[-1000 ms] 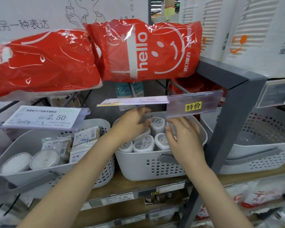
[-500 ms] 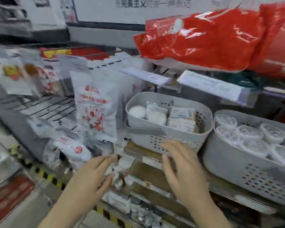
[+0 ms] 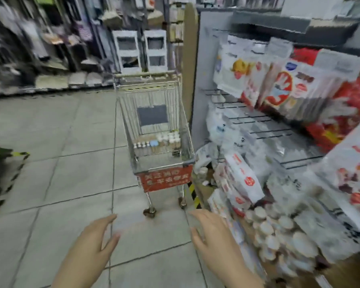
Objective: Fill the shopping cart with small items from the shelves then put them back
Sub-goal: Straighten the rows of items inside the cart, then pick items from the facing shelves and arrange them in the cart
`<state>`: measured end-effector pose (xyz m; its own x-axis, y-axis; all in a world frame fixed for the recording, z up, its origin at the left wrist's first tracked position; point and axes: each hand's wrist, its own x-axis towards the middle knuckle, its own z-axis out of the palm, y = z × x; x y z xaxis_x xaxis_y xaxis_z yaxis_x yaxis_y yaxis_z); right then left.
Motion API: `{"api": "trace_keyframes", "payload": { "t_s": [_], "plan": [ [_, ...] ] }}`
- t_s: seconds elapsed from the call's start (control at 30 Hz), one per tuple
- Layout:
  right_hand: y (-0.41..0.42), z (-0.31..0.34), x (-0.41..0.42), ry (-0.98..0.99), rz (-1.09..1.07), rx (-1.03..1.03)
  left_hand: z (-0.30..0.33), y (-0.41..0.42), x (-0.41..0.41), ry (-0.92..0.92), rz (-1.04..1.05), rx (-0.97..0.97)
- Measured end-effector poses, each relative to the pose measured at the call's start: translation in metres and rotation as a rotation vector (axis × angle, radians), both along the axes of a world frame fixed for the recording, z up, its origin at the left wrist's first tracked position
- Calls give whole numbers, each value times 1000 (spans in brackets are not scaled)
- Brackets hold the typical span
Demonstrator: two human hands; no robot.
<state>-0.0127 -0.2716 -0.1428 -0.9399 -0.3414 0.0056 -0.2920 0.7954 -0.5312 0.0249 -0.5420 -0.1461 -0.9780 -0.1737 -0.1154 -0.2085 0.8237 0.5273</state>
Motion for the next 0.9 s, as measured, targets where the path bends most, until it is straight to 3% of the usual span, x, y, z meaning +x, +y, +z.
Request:
{"api": "trace_keyframes", "payload": {
  "t_s": [0.17,0.3,0.67,0.9],
  "plan": [
    [-42,-26,-44,-139,68,14,-12,-60,-14,-67,144,-1],
    [-52,-41,-84,-255,39,59,-19,-77,-57,-77,124,5],
    [-112,-73,-284,-219,-176,-58,-15,-97,-293,-15,-104,-32],
    [-167,-73,-385,-276,-115,-50,-19,-150,-396,-60,-114,1]
  ]
}}
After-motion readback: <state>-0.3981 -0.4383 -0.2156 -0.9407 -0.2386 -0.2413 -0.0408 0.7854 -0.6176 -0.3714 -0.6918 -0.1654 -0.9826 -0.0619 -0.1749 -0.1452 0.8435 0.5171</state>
